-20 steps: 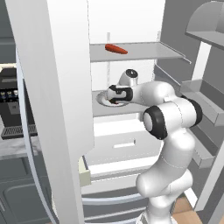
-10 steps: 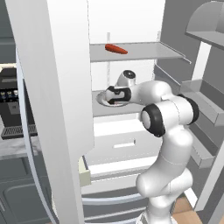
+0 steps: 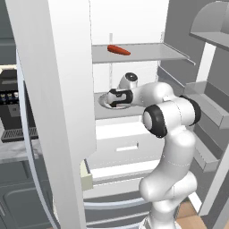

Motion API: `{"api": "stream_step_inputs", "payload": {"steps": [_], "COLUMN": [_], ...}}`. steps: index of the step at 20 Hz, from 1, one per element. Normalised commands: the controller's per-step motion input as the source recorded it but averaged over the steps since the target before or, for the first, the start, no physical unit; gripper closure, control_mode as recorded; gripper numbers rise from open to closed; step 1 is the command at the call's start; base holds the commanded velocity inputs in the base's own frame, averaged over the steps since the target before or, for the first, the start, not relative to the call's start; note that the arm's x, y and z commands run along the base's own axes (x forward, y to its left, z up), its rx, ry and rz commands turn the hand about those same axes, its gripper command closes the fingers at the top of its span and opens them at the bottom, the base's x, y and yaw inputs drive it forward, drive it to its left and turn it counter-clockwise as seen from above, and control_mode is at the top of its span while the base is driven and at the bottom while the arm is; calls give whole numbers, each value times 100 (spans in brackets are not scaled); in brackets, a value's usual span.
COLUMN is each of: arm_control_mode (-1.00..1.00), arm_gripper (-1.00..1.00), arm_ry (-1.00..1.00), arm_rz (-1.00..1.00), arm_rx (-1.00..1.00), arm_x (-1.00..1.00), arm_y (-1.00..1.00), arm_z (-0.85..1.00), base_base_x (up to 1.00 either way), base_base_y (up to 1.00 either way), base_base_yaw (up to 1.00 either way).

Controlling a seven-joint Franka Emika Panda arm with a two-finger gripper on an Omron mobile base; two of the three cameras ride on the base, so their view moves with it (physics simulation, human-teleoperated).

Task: Transport the steak from the fridge to the microwave and turn on the microwave.

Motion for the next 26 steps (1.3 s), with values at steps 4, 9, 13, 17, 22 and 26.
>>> {"api": "stream_step_inputs", "payload": {"steps": [4, 9, 13, 17, 22, 26], "arm_control_mode": [-100, -100, -100, -100, -100, -100], "arm_gripper": [-100, -100, -100, -100, -100, -100], "arm_ry": [0, 0, 0, 0, 0, 0], "arm_rz": [0, 0, 0, 0, 0, 0], "arm_rx": [0, 0, 0, 0, 0, 0], "arm_x": [7, 7, 7, 7, 8, 8], "arm_y": [0, 0, 0, 0, 0, 0], "arm_z": [-7, -5, -1, 0, -1, -3], "base_base_x": [0, 0, 0, 0, 0, 0], "base_base_y": [0, 0, 0, 0, 0, 0], "base_base_yaw": [0, 0, 0, 0, 0, 0]}}
